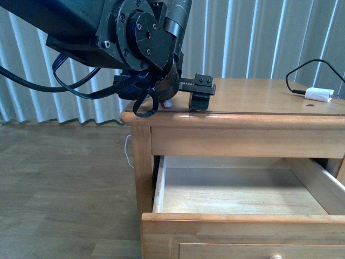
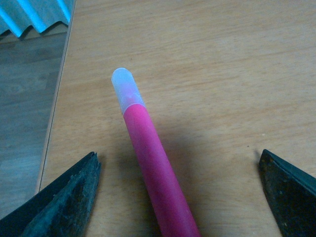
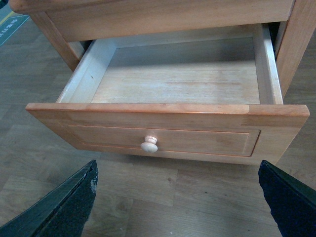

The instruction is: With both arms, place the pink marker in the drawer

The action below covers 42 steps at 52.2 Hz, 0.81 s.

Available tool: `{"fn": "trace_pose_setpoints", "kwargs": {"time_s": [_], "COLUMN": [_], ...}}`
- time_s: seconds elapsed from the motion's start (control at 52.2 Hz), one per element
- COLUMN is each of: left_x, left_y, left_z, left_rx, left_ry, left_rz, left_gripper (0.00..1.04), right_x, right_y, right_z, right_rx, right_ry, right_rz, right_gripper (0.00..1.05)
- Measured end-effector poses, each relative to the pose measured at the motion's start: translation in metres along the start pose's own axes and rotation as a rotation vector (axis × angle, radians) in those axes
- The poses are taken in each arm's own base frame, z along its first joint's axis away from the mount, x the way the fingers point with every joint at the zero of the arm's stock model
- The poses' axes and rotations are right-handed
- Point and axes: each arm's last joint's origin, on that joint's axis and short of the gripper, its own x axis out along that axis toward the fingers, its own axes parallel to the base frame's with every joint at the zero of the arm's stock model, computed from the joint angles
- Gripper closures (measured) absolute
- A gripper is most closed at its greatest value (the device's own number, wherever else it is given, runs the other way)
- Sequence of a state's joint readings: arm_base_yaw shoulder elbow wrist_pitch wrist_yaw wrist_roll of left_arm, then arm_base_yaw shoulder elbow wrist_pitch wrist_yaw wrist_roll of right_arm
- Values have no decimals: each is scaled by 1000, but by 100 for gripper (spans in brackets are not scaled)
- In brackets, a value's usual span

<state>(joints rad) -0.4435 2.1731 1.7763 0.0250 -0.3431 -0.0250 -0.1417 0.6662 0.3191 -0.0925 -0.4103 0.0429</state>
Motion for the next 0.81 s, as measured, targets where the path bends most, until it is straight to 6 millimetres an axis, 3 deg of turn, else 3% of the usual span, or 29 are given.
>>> {"fn": "trace_pose_setpoints", "kwargs": {"time_s": [0.134,0.613,0.805], "left_x": [1,2,-7], "left_y": [0,3,9], "left_z": [1,-3,-9], "left_rx": [10,45,36], "left_ry": [13,21,-26], "left_rz": [9,22,-45], "left_gripper": [11,87,90], "right_x": [0,0,0], "right_y": [0,0,0], "right_z": [0,0,0], "right_rx": [0,0,0], "right_ry": [0,0,0], "right_rz": [0,0,0], "right_gripper": [9,9,9]}}
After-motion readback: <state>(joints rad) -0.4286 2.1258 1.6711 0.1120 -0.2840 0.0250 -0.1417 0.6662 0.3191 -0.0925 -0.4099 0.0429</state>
